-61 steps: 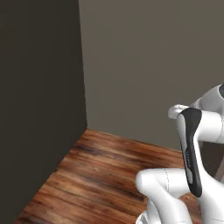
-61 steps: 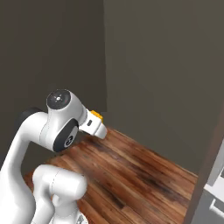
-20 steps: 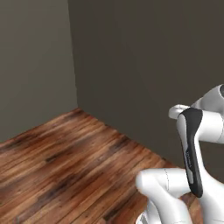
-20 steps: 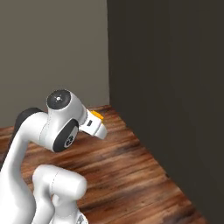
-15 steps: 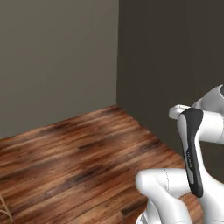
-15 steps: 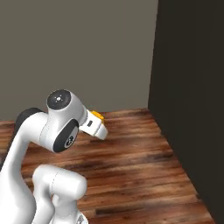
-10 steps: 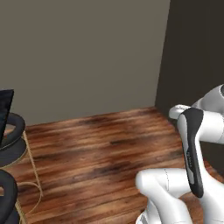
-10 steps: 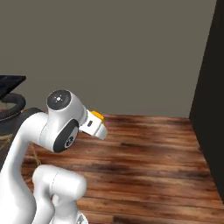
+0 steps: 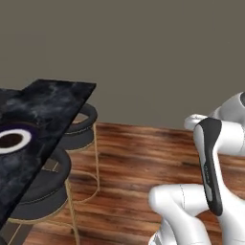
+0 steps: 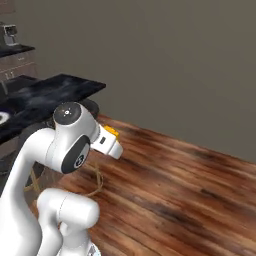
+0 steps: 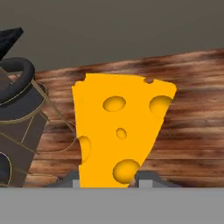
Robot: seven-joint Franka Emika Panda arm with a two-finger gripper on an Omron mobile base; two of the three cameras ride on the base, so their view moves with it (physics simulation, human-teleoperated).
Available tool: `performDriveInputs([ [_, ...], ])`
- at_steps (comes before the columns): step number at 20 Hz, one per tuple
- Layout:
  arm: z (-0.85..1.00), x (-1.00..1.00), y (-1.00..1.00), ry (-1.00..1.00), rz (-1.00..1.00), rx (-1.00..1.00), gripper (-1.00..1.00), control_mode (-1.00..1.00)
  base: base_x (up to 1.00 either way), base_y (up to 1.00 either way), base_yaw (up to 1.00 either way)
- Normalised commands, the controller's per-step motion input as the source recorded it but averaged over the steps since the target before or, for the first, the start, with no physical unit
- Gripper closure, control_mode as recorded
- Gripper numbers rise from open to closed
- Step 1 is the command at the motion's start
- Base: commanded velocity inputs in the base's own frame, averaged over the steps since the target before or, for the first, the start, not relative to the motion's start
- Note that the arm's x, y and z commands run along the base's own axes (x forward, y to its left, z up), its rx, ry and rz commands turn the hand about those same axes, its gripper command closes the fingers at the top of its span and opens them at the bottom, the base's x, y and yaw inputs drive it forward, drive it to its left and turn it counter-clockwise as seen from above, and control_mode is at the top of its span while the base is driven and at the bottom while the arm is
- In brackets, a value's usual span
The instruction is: Take the cheese, steak, and lemon wedge from the fridge and place them on the plate on the dining counter to create an appetizer plate.
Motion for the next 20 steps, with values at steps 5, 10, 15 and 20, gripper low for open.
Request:
performDriveInputs([
  [5,0.00,0.00,0.00,0.00,0.00,0.00,1.00,1.00,0.36,0.05,0.66],
  [10,0.00,0.00,0.00,0.00,0.00,0.00,1.00,1.00,0.63,0.08,0.64],
  [15,0.00,0.00,0.00,0.00,0.00,0.00,1.00,1.00,0.98,0.00,0.65],
  [20,0.00,0.00,0.00,0.00,0.00,0.00,1.00,1.00,1.00,0.00,0.62],
])
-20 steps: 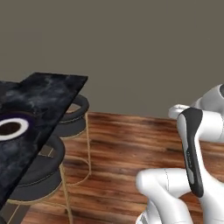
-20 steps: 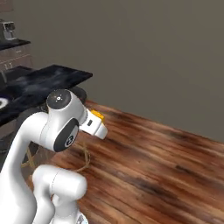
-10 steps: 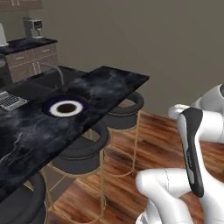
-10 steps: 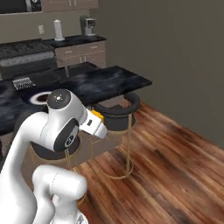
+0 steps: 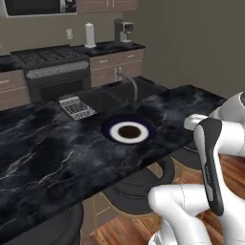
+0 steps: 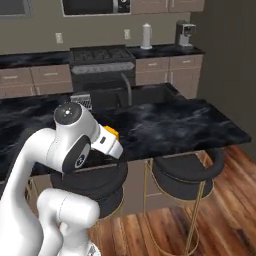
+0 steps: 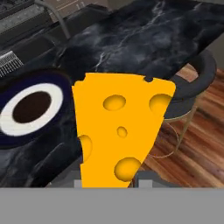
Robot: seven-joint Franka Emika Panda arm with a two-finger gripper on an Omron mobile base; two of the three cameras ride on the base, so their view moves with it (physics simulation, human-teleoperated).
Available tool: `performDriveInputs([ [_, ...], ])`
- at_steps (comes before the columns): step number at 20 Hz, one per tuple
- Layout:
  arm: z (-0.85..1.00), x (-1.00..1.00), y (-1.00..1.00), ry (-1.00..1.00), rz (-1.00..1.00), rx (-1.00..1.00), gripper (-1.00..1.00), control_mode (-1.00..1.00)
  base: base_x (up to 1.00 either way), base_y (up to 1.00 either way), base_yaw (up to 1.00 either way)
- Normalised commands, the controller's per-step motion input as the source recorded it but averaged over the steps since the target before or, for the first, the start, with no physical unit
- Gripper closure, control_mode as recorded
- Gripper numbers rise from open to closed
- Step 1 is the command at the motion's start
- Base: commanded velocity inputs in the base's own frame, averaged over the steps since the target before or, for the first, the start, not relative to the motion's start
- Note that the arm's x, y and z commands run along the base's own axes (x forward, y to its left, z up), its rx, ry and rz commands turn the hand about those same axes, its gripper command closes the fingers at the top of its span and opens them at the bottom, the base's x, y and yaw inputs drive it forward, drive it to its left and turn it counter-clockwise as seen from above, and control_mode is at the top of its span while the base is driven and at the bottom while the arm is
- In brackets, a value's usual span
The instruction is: Take the cheese, steak, and lemon wedge from the fridge and place them on the plate on the dining counter to create an appetizer plate.
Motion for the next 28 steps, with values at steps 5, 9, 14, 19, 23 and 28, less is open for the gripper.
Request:
performDriveInputs([
  [5,0.00,0.00,0.00,0.00,0.00,0.00,1.00,1.00,1.00,0.03,0.63],
  [9,0.00,0.00,0.00,0.00,0.00,0.00,1.00,1.00,0.87,0.00,0.66],
  [14,0.00,0.00,0.00,0.00,0.00,0.00,1.00,1.00,0.78,0.00,0.66],
  [19,0.00,0.00,0.00,0.00,0.00,0.00,1.00,1.00,0.77,0.07,0.38],
  [23,0.00,0.00,0.00,0.00,0.00,0.00,1.00,1.00,0.46,0.06,0.04],
  [28,-0.05,0.22,0.03,0.00,0.00,0.00,1.00,-1.00,0.25,0.03,-0.02],
])
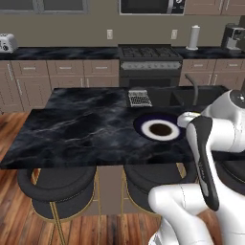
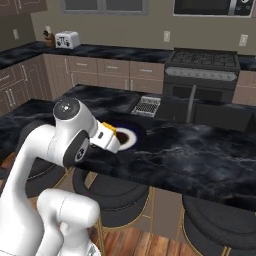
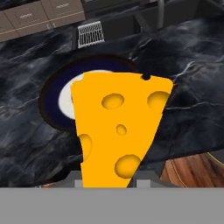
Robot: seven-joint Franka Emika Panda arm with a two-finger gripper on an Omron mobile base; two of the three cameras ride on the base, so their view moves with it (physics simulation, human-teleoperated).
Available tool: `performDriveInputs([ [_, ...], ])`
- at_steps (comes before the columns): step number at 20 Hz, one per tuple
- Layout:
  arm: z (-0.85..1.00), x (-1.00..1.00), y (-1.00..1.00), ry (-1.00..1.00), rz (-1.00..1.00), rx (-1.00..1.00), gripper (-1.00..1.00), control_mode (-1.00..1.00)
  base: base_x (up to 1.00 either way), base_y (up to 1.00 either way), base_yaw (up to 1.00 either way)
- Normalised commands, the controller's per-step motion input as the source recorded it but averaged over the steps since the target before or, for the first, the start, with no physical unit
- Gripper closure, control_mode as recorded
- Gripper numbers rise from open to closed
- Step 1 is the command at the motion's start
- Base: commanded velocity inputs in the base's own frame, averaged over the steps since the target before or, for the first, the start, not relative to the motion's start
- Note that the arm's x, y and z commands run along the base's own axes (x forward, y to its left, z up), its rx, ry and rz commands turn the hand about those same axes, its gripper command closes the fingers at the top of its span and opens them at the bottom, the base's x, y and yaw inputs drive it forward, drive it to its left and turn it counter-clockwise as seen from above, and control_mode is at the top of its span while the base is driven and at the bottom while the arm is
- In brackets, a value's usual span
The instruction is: Take the cheese, steak, and lemon wedge from the fridge and place them on the plate on the dining counter to create an appetizer plate.
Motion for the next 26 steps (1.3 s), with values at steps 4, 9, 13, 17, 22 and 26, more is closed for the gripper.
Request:
performDriveInputs([
  [4,-0.20,0.66,0.12,0.01,0.00,0.00,1.00,-1.00,0.00,0.00,0.00],
  [9,-0.16,0.50,0.02,0.02,0.00,0.00,1.00,-1.00,0.00,0.00,0.00],
  [13,-0.19,0.39,0.00,0.03,0.00,0.00,1.00,-1.00,0.00,0.00,0.00],
  [17,-0.26,0.47,-0.06,0.10,0.01,0.00,1.00,-1.00,0.00,0.00,0.00],
  [22,-0.34,0.44,-0.20,0.12,0.00,0.00,1.00,-1.00,0.00,0.00,0.00],
  [26,-0.32,0.39,-0.34,0.07,0.00,0.00,1.00,-1.00,0.00,0.00,0.00],
])
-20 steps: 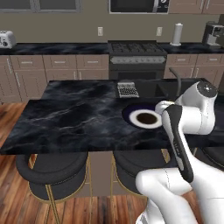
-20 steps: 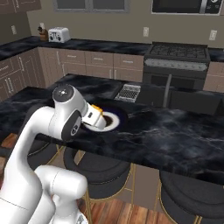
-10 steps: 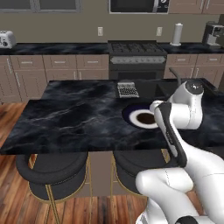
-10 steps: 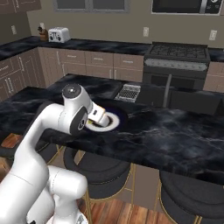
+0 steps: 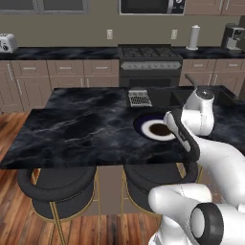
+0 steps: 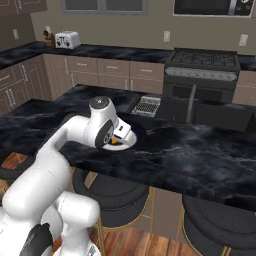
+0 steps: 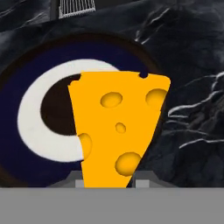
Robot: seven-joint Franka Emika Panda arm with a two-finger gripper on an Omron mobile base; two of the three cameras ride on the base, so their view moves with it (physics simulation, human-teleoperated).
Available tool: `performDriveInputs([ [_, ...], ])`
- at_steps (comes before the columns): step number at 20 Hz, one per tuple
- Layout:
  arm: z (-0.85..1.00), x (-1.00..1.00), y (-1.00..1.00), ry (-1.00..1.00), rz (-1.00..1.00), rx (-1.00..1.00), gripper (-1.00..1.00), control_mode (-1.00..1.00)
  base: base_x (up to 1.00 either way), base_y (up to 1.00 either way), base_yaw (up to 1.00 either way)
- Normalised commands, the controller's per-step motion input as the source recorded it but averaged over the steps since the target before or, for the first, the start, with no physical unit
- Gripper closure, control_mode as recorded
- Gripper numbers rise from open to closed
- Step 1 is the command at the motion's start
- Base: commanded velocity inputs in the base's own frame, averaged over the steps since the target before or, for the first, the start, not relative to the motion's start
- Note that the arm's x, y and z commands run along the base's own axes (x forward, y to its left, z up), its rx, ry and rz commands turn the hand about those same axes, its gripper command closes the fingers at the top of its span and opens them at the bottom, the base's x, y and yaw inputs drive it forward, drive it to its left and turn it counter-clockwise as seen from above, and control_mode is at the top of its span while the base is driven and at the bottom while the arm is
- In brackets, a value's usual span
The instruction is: Take the cheese, steak, and lemon wedge from the fridge and place them on the plate on the dining counter to create an appetizer plate.
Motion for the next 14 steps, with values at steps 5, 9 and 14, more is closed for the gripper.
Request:
performDriveInputs([
  [5,-0.30,0.44,-0.09,0.01,0.00,0.00,1.00,-1.00,0.00,0.00,0.00],
  [9,-0.29,0.55,0.00,0.00,0.00,0.00,1.00,-1.00,0.00,0.00,0.00],
  [14,-0.33,0.37,0.00,0.00,0.00,0.00,1.00,-1.00,0.00,0.00,0.00],
])
